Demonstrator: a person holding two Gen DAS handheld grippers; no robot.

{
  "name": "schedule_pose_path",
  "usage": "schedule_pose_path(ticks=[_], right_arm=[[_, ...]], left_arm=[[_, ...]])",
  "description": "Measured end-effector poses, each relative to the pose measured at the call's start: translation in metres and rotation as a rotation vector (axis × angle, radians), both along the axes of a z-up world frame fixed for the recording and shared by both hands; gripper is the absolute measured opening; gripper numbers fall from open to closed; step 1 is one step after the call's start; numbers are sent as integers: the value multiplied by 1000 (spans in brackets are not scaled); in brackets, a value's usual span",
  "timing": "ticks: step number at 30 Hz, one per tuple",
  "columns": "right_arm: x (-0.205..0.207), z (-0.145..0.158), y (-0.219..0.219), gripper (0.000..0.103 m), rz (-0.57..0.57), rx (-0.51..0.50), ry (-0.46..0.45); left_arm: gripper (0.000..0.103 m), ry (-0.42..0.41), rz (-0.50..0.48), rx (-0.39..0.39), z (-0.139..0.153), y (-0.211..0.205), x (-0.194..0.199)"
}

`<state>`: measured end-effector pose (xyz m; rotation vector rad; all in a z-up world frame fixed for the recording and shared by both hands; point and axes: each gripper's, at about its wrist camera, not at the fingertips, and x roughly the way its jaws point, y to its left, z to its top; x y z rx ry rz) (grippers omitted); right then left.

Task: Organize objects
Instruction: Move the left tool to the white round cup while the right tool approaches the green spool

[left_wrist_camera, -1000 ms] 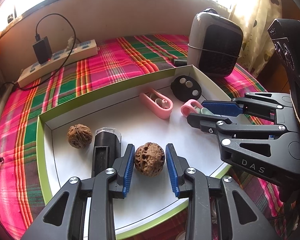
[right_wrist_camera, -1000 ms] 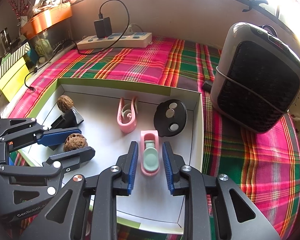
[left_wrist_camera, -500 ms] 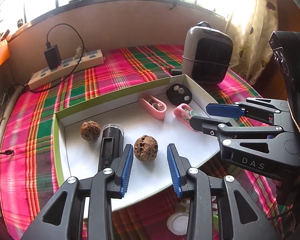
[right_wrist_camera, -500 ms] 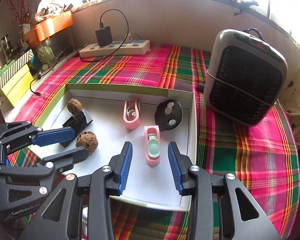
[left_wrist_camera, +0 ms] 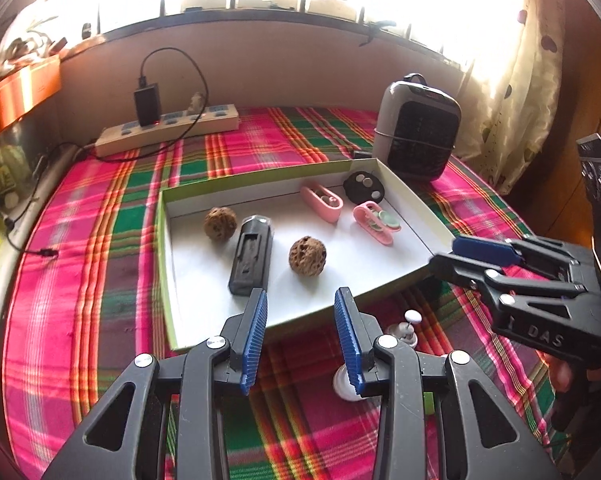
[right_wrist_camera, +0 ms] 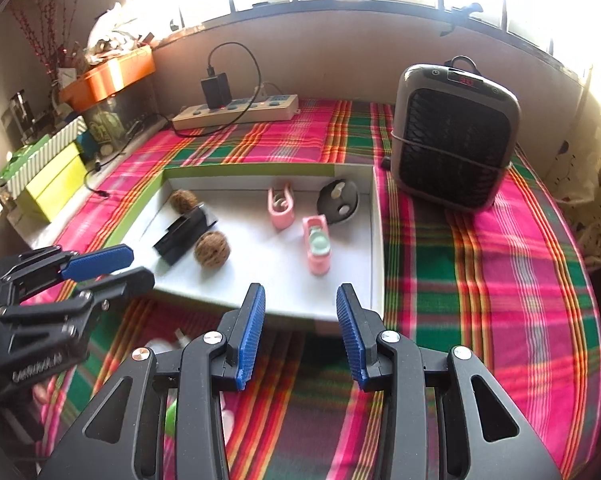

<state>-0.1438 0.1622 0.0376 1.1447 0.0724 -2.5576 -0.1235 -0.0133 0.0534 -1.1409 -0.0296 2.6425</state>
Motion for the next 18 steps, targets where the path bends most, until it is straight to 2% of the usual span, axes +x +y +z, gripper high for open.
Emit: schedule_pose_path(ticks=[5, 7, 9, 18], right_arm=[[24, -2, -1, 39, 0, -51, -18], [33, -3, -3, 47, 8, -81, -38], [41, -3, -8, 50, 17, -81, -31], [62, -13, -30, 51, 66, -41, -35]], left_arm=[[33, -10, 25, 20, -5, -9, 13], [33, -15, 28, 20, -8, -10, 17], [33, -21, 30, 21, -10, -10, 20], [33, -34, 30, 31, -16, -15, 35]])
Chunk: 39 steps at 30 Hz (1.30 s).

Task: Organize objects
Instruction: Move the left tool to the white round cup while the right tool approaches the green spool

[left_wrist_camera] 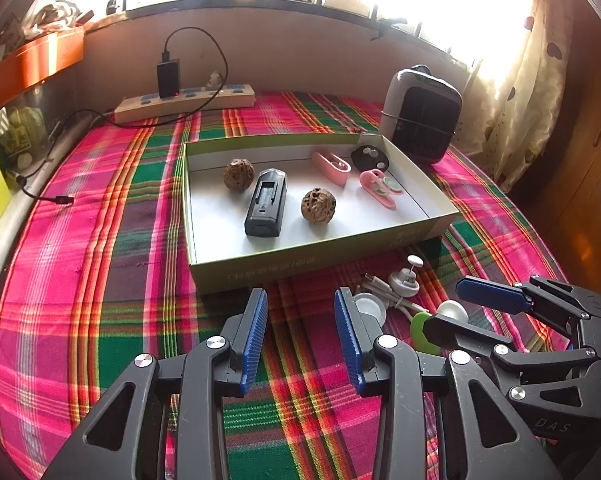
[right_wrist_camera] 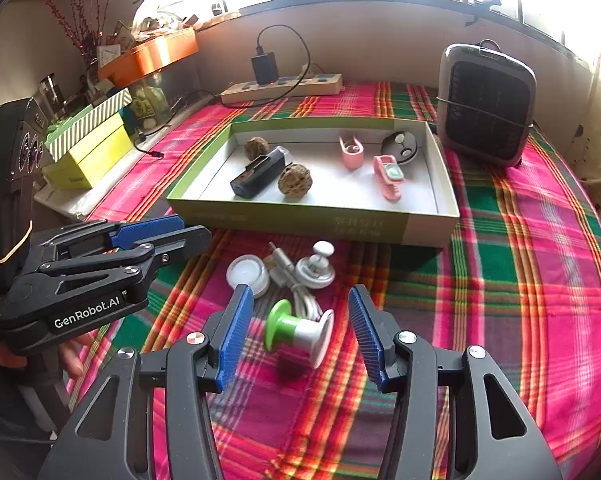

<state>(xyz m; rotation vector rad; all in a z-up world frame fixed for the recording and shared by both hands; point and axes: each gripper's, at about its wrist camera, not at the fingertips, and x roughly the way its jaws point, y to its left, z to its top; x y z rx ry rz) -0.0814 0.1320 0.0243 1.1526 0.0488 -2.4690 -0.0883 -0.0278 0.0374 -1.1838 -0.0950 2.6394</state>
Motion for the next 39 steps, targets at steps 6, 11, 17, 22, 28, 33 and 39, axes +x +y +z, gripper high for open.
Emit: schedule_pose_path(ticks=[6, 11, 17, 22, 28, 33, 39], right_arm=[[4, -7, -4, 51, -13, 37, -6], [5, -11, -4, 51, -43, 85, 2], [8, -11, 2, 51, -54, 75, 8], [10, -9, 6, 36, -59, 70, 18], [12, -8, 9, 34, -52, 70, 29], [12, -7, 20, 34, -76, 66, 38], [11, -4, 29, 34, -90, 57, 47]], left_arm=[[33, -10, -5, 17, -3, 0, 3], [33, -26, -7, 33, -6, 1, 3], [33, -29, -22, 55, -6, 4, 4], [33, -39, -41, 86, -7, 8, 3], [35, -45, -62, 78, -8, 17, 2], [36, -48, -78, 63, -10, 27, 0], [37, -61, -73, 24, -15, 35, -5]])
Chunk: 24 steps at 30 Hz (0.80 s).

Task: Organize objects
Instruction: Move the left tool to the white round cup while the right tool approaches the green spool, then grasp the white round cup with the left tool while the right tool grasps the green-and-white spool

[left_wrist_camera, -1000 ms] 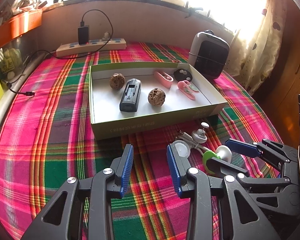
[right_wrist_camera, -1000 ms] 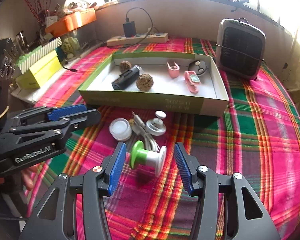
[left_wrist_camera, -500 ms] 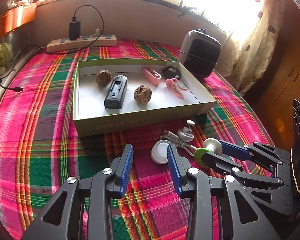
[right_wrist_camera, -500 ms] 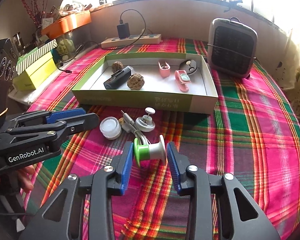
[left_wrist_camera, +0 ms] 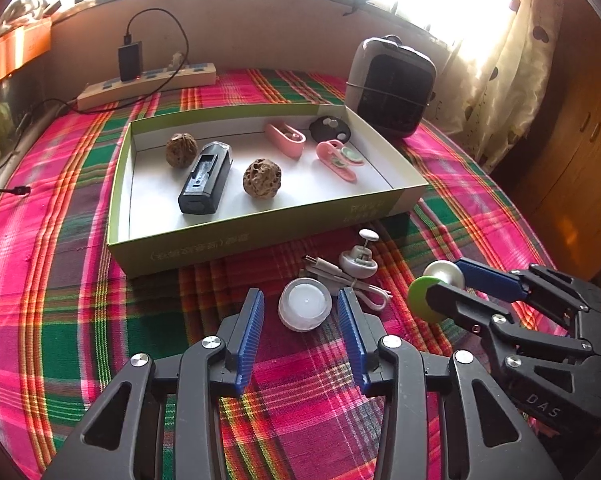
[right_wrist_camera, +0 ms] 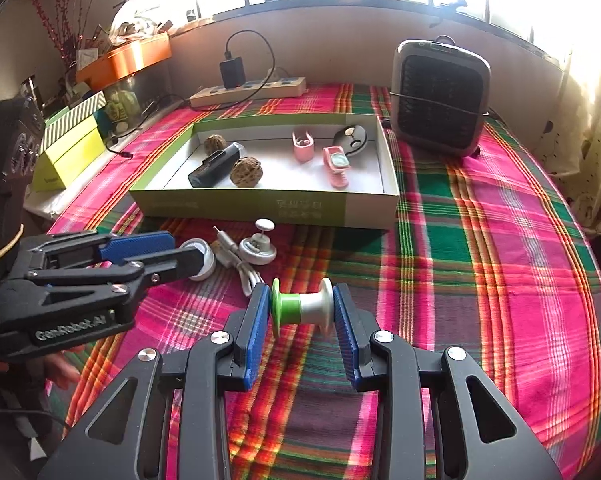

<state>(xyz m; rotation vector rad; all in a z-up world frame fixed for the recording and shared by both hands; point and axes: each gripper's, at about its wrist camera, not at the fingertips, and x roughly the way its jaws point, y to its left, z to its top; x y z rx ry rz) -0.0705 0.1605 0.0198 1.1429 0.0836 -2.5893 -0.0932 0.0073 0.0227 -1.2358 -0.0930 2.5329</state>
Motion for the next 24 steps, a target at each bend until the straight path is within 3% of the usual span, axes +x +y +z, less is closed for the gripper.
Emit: schedule_pose_path(ticks=[17, 24], right_arm=[[0, -1, 0, 34, 24, 22, 22], [1, -4, -1, 34, 25, 35, 18]], left_arm=[[36, -6, 19, -47, -6, 5, -7], [28, -1, 26, -60, -6, 4, -9]])
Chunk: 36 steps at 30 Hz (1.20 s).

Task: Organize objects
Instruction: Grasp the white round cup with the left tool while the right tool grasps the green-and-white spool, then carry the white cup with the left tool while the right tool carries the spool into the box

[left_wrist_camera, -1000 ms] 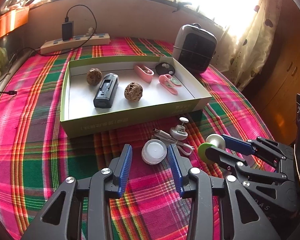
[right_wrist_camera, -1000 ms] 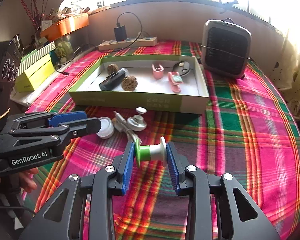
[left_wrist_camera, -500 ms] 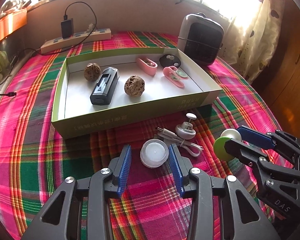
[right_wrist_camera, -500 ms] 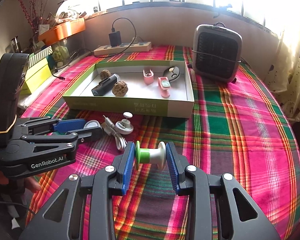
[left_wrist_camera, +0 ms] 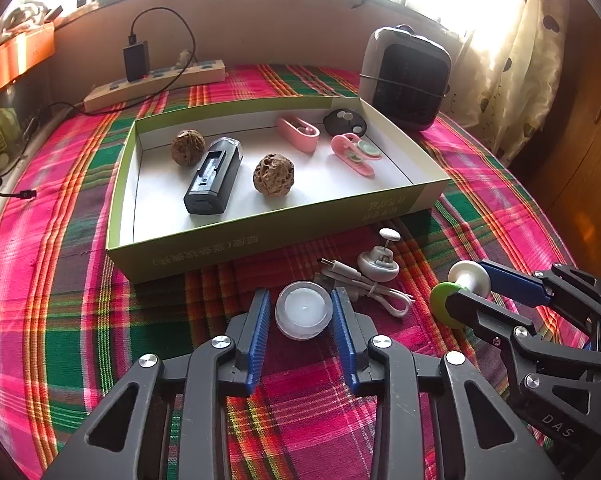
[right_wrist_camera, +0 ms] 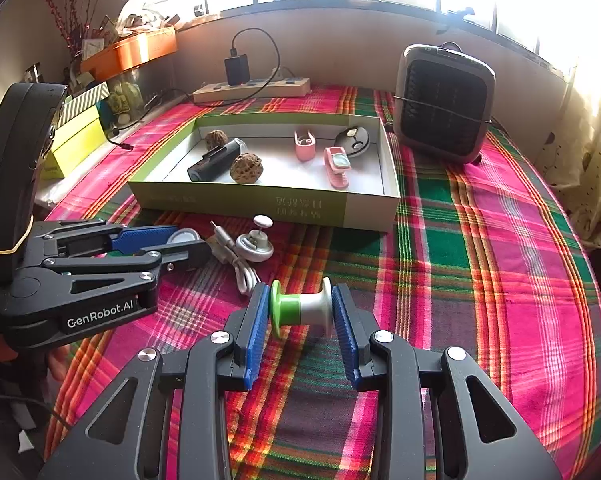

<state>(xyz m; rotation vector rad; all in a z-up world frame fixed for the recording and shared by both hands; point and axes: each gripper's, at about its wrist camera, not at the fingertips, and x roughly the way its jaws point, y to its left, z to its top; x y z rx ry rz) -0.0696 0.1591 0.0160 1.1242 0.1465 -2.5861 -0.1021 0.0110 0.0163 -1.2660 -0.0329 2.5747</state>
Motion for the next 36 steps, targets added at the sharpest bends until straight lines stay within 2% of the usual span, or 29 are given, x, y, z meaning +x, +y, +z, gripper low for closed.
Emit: schedule_pose_path(ticks=[24, 36], right_arm=[[2, -4, -3, 33, 3, 24, -1], [-5, 7, 3, 33, 8, -36, -4]], left_arm=[[26, 6, 0, 2, 0, -2, 2], [26, 40, 3, 21, 16, -6, 6]])
